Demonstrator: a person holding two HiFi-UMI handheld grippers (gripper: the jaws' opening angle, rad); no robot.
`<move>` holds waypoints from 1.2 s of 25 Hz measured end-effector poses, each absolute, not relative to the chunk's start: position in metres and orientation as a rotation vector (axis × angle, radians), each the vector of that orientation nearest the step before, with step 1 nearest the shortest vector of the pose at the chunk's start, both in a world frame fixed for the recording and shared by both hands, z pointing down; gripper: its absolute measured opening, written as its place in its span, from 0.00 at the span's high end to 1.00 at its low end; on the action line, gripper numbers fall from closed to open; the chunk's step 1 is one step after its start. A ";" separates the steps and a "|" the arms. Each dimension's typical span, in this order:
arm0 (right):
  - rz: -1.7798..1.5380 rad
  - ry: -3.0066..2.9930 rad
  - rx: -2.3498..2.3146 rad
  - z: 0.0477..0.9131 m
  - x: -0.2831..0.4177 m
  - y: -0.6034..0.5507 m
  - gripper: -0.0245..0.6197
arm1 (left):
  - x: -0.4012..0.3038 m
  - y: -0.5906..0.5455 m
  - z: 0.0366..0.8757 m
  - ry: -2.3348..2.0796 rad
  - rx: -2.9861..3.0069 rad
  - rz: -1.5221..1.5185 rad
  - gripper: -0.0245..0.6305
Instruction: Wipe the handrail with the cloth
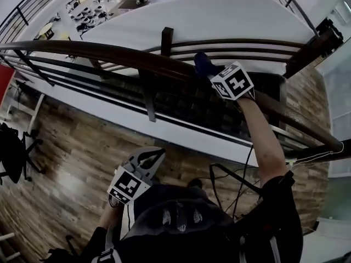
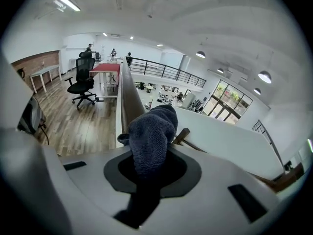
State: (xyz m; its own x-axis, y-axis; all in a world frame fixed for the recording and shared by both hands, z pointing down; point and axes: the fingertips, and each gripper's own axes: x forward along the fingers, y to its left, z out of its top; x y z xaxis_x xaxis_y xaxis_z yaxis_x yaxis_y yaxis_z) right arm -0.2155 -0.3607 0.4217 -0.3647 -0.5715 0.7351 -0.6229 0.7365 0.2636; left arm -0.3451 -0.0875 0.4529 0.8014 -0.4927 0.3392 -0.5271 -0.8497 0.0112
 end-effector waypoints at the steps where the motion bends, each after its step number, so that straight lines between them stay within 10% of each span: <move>1: 0.074 -2.057 0.891 0.421 -0.236 -0.362 0.88 | -0.361 -0.097 0.451 -0.786 2.892 0.502 0.95; 17: 0.067 -2.309 0.615 0.395 -0.451 -0.363 0.88 | -0.473 -0.156 0.457 -0.790 2.798 0.385 0.95; 30: -0.190 -1.806 0.793 0.631 -0.371 -0.403 0.88 | -0.484 -0.160 0.494 -0.776 2.700 0.632 0.95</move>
State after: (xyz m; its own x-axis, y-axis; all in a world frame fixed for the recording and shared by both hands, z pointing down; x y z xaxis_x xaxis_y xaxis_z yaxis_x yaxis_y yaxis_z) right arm -0.3705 -0.4028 0.6311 -0.1749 -0.5979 0.7822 -0.4224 0.7632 0.4890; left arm -0.4841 -0.1596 0.4936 0.7623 -0.4401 0.4746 -0.5538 -0.8230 0.1262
